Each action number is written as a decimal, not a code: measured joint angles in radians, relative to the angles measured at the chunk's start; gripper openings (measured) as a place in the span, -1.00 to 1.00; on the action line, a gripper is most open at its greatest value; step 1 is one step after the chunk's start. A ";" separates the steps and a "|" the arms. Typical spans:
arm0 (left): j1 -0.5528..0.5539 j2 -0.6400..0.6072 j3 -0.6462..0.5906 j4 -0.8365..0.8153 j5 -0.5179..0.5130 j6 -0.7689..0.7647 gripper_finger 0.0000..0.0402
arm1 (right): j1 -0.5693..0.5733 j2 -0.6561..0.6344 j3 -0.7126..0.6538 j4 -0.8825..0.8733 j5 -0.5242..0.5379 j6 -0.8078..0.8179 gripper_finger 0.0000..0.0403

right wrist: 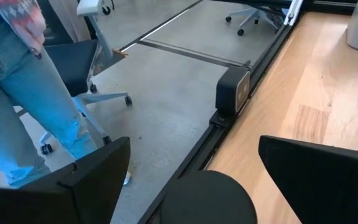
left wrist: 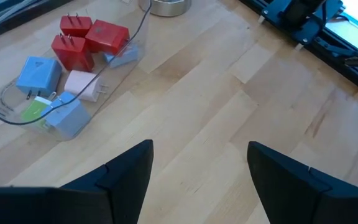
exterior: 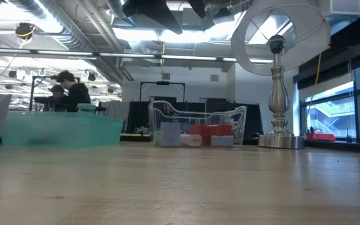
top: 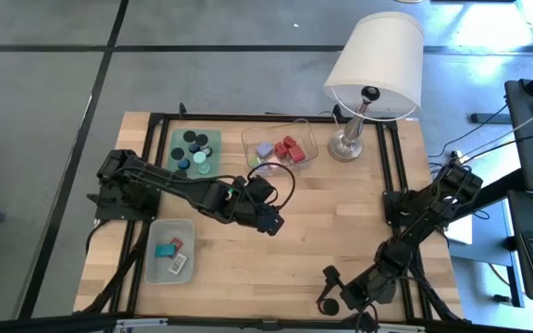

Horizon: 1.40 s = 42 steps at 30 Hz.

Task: Pick & Place Office items
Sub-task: Put the red hourglass into the green bin

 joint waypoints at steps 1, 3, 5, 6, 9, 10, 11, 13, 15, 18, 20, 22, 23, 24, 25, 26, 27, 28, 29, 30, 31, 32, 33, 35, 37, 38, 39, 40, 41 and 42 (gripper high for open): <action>0.000 0.000 0.000 0.000 0.000 0.000 0.28 | -0.001 0.001 0.000 -0.001 0.000 0.001 0.78; 0.000 0.000 0.000 0.000 0.000 0.001 0.28 | -0.004 0.001 0.000 -0.001 0.000 0.002 0.78; 0.000 0.000 0.000 0.000 0.002 0.007 0.28 | -0.007 0.006 0.000 -0.007 0.001 0.003 0.78; 0.000 0.000 0.000 0.000 0.003 0.007 0.28 | -0.007 0.010 0.000 -0.011 0.001 0.008 0.78; 0.000 0.000 0.000 0.000 0.003 0.008 0.28 | -0.009 0.024 0.000 -0.010 0.003 0.034 0.78; 0.000 0.000 0.000 0.000 0.003 0.008 0.28 | -0.008 0.029 0.000 -0.010 0.003 0.048 0.78; 0.000 0.000 0.000 0.000 0.003 0.008 0.28 | -0.008 0.034 0.000 -0.011 0.003 0.060 0.78; 0.000 0.000 0.000 0.000 0.003 0.008 0.28 | -0.008 0.041 0.000 -0.012 0.003 0.080 0.78; 0.000 0.000 0.000 0.000 0.003 0.008 0.28 | -0.008 0.042 0.000 -0.018 0.003 0.081 0.78; 0.000 0.000 0.000 0.000 0.003 0.008 0.28 | -0.008 0.042 0.000 -0.040 0.005 0.081 0.78; 0.000 0.000 0.000 0.000 0.003 0.008 0.28 | -0.008 0.042 0.000 -0.054 0.008 0.096 0.78; 0.000 0.000 0.000 0.000 0.003 0.008 0.28 | -0.009 0.042 0.000 -0.080 0.010 0.120 0.78; 0.000 0.000 0.000 0.000 0.003 0.008 0.28 | -0.009 0.042 0.000 -0.088 0.011 0.132 0.78; 0.000 0.000 0.000 0.000 0.003 0.008 0.28 | -0.009 0.042 0.000 -0.090 0.011 0.138 0.78; 0.000 0.000 0.000 0.000 0.003 0.008 0.28 | -0.008 0.042 0.000 -0.089 0.011 0.144 0.78; 0.000 0.000 0.000 0.000 0.003 0.008 0.28 | -0.008 0.042 0.000 -0.090 0.011 0.152 0.78; 0.000 0.000 0.000 0.000 0.003 0.008 0.28 | -0.008 0.042 0.000 -0.091 0.011 0.153 0.78; 0.000 0.000 0.000 0.000 0.002 0.008 0.28 | -0.008 0.042 0.000 -0.091 0.011 0.154 0.78; 0.000 0.000 0.000 0.000 0.002 0.008 0.28 | -0.008 0.042 0.000 -0.091 0.011 0.154 0.77; 0.000 0.000 0.000 0.000 0.002 0.008 0.28 | -0.008 0.042 0.000 -0.091 0.011 0.153 0.76; 0.000 0.000 0.000 0.000 0.002 0.008 0.28 | -0.008 0.042 0.000 -0.091 0.011 0.153 0.74; 0.000 0.000 0.000 0.000 0.002 0.008 0.28 | -0.008 0.042 0.000 -0.090 0.011 0.153 0.71; 0.000 0.000 0.000 0.000 0.002 0.008 0.28 | -0.008 0.042 0.000 -0.090 0.011 0.153 0.67; 0.000 0.000 0.000 0.000 0.002 0.008 0.28 | -0.008 0.042 0.000 -0.091 0.011 0.153 0.58; 0.000 0.000 0.000 0.000 0.002 0.008 0.28 | -0.008 0.042 0.000 -0.091 0.011 0.153 0.48; 0.000 0.000 0.000 0.000 0.002 0.008 0.28 | -0.008 0.042 0.000 -0.090 0.011 0.153 0.42; 0.000 0.000 0.000 0.000 0.001 0.008 0.28 | -0.008 0.042 0.000 -0.090 0.011 0.153 0.36; 0.000 0.000 0.000 0.000 0.001 0.008 0.28 | -0.008 0.042 0.000 -0.090 0.010 0.153 0.29; 0.000 0.000 0.000 0.000 0.001 0.008 0.28 | -0.008 0.042 0.000 -0.090 0.008 0.153 0.22; 0.000 0.000 0.000 0.000 0.001 0.008 0.28 | -0.008 0.042 0.000 -0.090 0.006 0.153 0.15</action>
